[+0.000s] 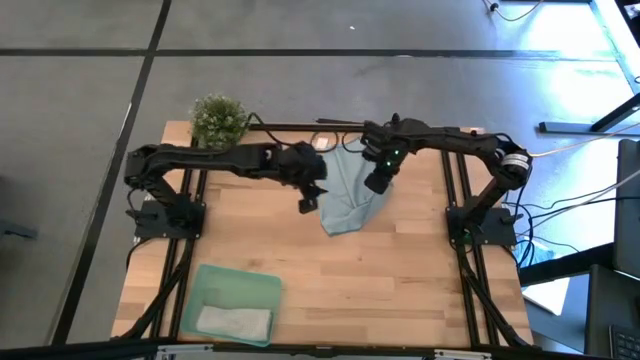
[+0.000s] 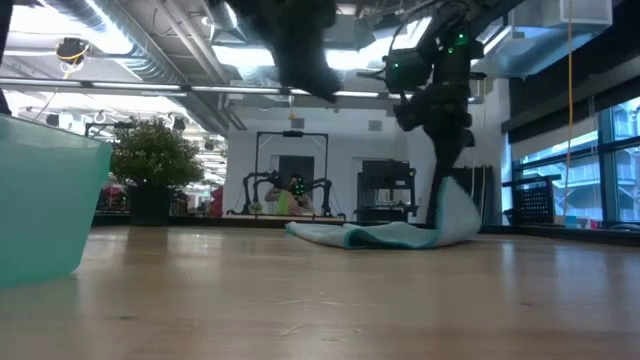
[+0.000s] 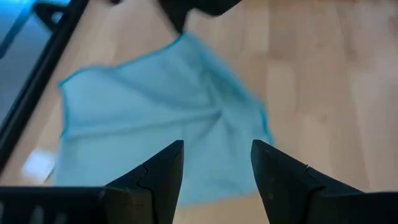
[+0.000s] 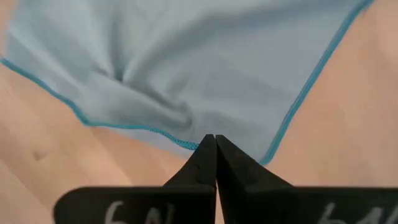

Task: Roll microfiber towels into tight, uniform cylinder then place into a basket
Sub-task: Roll the blue microfiber cloth

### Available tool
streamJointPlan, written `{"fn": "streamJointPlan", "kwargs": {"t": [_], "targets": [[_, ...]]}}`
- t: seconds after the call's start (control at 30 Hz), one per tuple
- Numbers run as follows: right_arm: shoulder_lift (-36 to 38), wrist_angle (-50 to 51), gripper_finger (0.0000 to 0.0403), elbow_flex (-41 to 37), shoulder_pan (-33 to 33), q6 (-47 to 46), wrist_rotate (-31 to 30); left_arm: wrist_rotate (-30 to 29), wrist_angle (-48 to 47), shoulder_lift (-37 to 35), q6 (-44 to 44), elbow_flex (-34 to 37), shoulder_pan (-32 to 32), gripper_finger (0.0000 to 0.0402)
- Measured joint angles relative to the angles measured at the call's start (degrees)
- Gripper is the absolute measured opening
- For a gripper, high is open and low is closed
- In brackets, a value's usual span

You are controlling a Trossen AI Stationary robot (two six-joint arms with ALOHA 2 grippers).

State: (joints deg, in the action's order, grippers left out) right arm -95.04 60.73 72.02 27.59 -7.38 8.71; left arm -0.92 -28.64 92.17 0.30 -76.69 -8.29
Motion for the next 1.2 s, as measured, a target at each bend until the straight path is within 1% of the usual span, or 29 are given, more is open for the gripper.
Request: {"fn": "streamJointPlan", "kwargs": {"t": [0.07, 0.13, 0.3, 0.37, 0.43, 0.5, 0.53, 0.6, 0.7, 0.8, 0.93, 1.1, 1.2], "targets": [[0.0, -1.0, 0.0, 1.7, 0.8, 2.4, 0.0, 0.8, 4.9, 2.6, -1.4, 0.0, 0.7, 0.0183], [0.0, -1.2, 0.0, 3.5, 1.5, 4.9, 0.0, 0.7, 8.4, 5.4, -3.6, 0.0, 1.5, 0.0183], [0.0, -0.9, 0.0, 7.4, 1.9, 10.7, -0.1, 0.4, 21.0, 12.6, -7.5, 0.0, 3.4, 0.0183], [0.0, -0.7, 0.0, 8.3, 1.9, 11.7, 0.0, -1.4, 24.9, 15.1, -9.1, 0.0, 3.9, 0.0183], [0.0, -0.7, 0.0, 9.0, 1.9, 12.4, -0.1, -5.7, 27.3, 17.2, -12.0, 0.0, 4.1, 0.0183], [0.0, -0.7, 0.0, 9.4, 1.9, 12.5, -0.1, -9.9, 27.2, 18.6, -15.0, 0.0, 4.1, 0.0183], [0.0, -0.6, 0.0, 9.6, 1.9, 12.6, -0.1, -11.0, 27.2, 19.1, -16.3, 0.0, 4.1, 0.0183], [0.0, -0.7, 0.0, 9.9, 1.9, 12.6, -0.1, -11.2, 27.4, 19.4, -17.9, 0.0, 3.8, 0.0183], [0.0, -0.9, 0.0, 9.9, 1.9, 12.8, -0.1, -10.6, 27.6, 19.5, -18.2, 0.0, 3.6, 0.0183], [0.0, -1.0, 0.0, 9.9, 1.9, 12.7, -0.1, -10.5, 28.0, 20.5, -18.4, 0.0, 3.6, 0.0183], [0.0, -1.1, 0.0, 9.9, 1.9, 12.6, -0.1, -10.5, 29.5, 22.5, -20.8, -0.1, 3.5, 0.0183], [0.0, -1.1, 0.0, 9.9, 1.9, 12.6, -0.1, -15.0, 30.9, 24.2, -20.9, 0.0, 3.4, 0.0183], [0.0, -1.2, 0.0, 10.0, 1.9, 13.3, -0.1, -15.5, 30.9, 24.2, -20.9, 0.0, 3.2, 0.0183]]}}
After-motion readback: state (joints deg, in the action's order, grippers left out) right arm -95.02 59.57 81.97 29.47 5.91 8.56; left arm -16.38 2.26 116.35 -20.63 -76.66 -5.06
